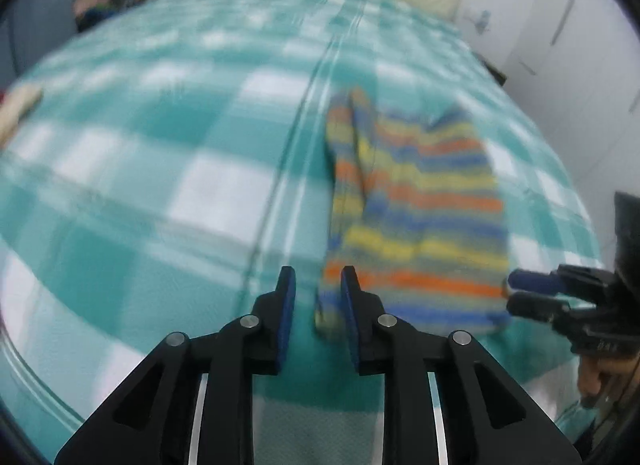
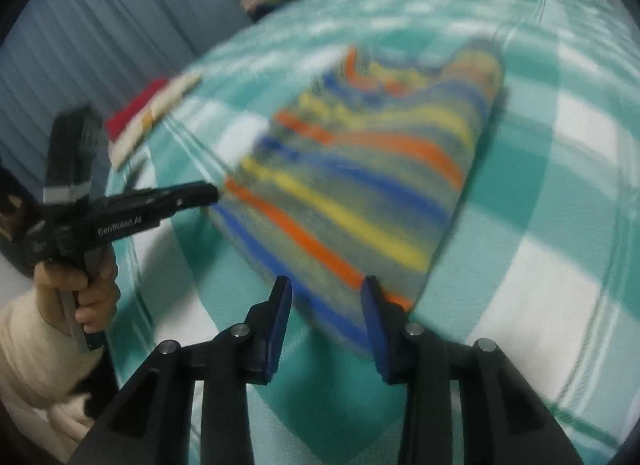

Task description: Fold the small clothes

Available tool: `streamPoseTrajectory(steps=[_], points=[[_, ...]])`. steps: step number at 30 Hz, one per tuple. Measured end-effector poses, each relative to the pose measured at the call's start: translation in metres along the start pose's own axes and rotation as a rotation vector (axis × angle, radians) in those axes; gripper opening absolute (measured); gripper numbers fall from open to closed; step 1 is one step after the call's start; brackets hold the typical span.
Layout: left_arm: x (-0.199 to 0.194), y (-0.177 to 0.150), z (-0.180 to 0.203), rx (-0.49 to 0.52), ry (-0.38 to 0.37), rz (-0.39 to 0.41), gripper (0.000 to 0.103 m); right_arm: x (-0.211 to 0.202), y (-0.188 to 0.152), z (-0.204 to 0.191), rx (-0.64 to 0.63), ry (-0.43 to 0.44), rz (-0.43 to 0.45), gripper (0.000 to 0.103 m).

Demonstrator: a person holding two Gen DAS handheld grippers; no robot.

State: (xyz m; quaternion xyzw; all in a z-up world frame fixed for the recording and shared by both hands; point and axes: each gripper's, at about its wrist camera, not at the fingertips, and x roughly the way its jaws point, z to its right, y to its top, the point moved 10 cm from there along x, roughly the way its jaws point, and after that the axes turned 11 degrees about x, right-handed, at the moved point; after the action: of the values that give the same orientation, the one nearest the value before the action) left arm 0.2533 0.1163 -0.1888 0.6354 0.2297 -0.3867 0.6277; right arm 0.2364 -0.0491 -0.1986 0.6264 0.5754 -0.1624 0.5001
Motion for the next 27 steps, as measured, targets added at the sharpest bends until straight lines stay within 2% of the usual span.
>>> streamPoseTrajectory(steps=[2, 3, 4, 6, 10, 11, 13, 14, 15, 16, 17, 19, 21, 22, 23, 24, 26, 27], points=[[0.000, 0.030, 0.004, 0.027, -0.041, 0.020, 0.036, -0.014, 0.022, 0.003, -0.020, -0.026, 0.067, 0.038], [0.005, 0.039, 0.006, 0.038, -0.057, 0.013, 0.036, -0.017, 0.034, 0.007, -0.030, -0.051, 0.095, 0.038], [0.016, 0.051, 0.010, 0.054, -0.078, -0.007, 0.036, -0.021, 0.047, 0.012, -0.030, -0.072, 0.120, 0.038], [0.043, 0.069, 0.011, 0.061, -0.071, -0.039, 0.036, -0.021, 0.067, 0.020, 0.007, -0.070, 0.148, 0.038], [0.109, 0.074, 0.014, 0.042, -0.093, -0.142, 0.035, -0.008, 0.082, 0.022, 0.042, -0.048, 0.163, 0.038], [0.123, 0.069, 0.012, 0.045, -0.087, -0.165, 0.023, -0.007, 0.079, 0.022, 0.048, -0.039, 0.159, 0.038], [0.126, 0.063, 0.004, 0.027, -0.067, -0.157, 0.013, 0.007, 0.075, 0.026, 0.058, -0.032, 0.137, 0.038], [0.122, 0.063, -0.001, 0.014, -0.054, -0.145, 0.004, 0.014, 0.070, 0.027, 0.055, -0.038, 0.127, 0.038], [0.117, 0.062, -0.014, 0.020, 0.032, -0.136, 0.000, 0.017, 0.064, 0.028, 0.052, -0.042, 0.122, 0.038], [0.115, 0.061, -0.027, 0.025, 0.103, -0.131, 0.000, 0.022, 0.060, 0.031, 0.046, -0.052, 0.114, 0.038], [0.116, 0.057, -0.036, 0.010, 0.108, -0.136, 0.000, 0.023, 0.057, 0.034, 0.040, -0.071, 0.116, 0.038], [0.113, 0.050, -0.048, -0.070, 0.022, -0.135, 0.000, 0.023, 0.056, 0.037, 0.041, -0.070, 0.120, 0.038], [0.097, 0.050, -0.056, -0.114, -0.020, -0.102, 0.008, 0.016, 0.058, 0.038, 0.069, -0.059, 0.126, 0.039], [0.086, 0.052, -0.059, -0.109, -0.029, -0.078, 0.016, 0.011, 0.058, 0.039, 0.081, -0.053, 0.134, 0.049], [0.078, 0.055, -0.059, -0.099, -0.047, -0.058, 0.042, 0.004, 0.058, 0.040, 0.094, -0.049, 0.150, 0.066], [0.067, 0.057, -0.056, -0.083, -0.079, -0.030, 0.071, -0.005, 0.059, 0.042, 0.109, -0.049, 0.179, 0.072], [0.056, 0.061, -0.049, -0.061, -0.113, 0.001, 0.091, -0.021, 0.060, 0.052, 0.140, -0.050, 0.228, 0.074], [0.055, 0.061, -0.043, -0.041, -0.136, -0.003, 0.092, -0.023, 0.059, 0.057, 0.158, -0.047, 0.223, 0.074]])
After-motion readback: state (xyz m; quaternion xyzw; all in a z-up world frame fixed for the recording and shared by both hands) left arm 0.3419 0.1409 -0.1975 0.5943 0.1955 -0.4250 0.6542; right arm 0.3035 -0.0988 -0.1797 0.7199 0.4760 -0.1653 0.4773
